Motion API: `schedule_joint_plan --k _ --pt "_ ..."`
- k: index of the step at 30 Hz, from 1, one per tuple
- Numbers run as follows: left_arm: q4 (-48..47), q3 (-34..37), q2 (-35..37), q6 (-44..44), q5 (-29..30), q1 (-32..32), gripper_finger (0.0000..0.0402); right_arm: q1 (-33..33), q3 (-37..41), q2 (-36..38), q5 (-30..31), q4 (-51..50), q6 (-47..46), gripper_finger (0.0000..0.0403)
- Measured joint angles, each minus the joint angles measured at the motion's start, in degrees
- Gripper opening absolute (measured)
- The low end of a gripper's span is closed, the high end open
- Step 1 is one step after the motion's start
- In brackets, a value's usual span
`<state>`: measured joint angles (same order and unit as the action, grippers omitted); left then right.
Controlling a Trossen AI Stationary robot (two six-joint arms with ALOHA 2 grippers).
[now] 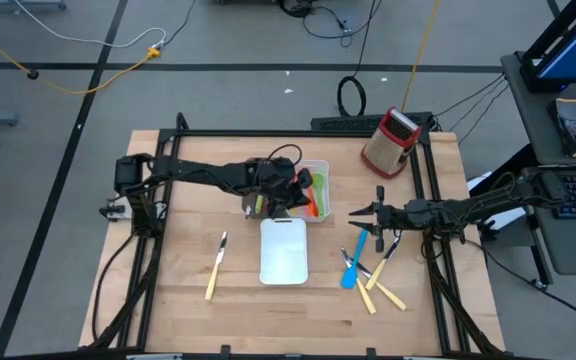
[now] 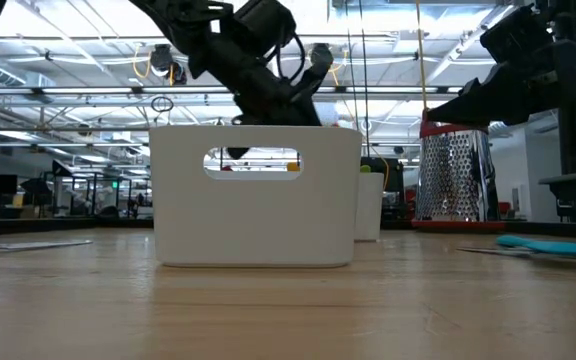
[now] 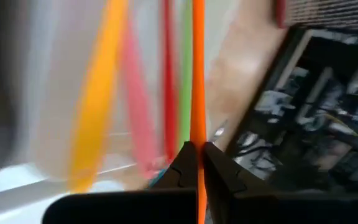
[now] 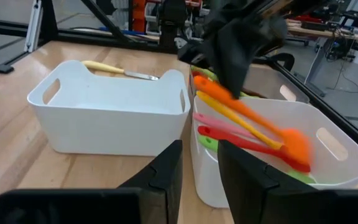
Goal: Pick & Place Kitchen Items
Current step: Put the orange spatula into the top white bin, then put the blue spatula into the top white bin
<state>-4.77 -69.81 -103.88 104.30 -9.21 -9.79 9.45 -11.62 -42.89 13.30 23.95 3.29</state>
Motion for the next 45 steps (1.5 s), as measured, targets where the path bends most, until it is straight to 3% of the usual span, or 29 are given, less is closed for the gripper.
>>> schedule_joint_plan --k 16,21,28,39,45 --pt "-1.4 -0.2 0.0 -0.6 0.2 -0.2 0.0007 0.0 0.0 0.0 0.0 -0.3 0.0 0.0093" --pt "-1.4 -0.2 0.1 -2.5 0.2 -0.2 0.004 0.0 0.0 0.0 0.0 -0.2 0.0 0.0093" --pt "-0.2 -0.2 4.0 -13.4 0.0 -0.9 0.0077 0.0 -0.1 0.0 0.0 -0.5 0.0 0.0093" --pt "-8.9 -0.2 16.1 -28.3 12.3 7.0 0.0038 0.0 -0.1 0.0 0.0 -0.6 0.0 0.0093" --pt "-10.5 -0.2 20.0 -38.6 21.8 13.3 0.0004 0.0 -0.1 0.0 0.0 2.9 -0.1 0.0093"
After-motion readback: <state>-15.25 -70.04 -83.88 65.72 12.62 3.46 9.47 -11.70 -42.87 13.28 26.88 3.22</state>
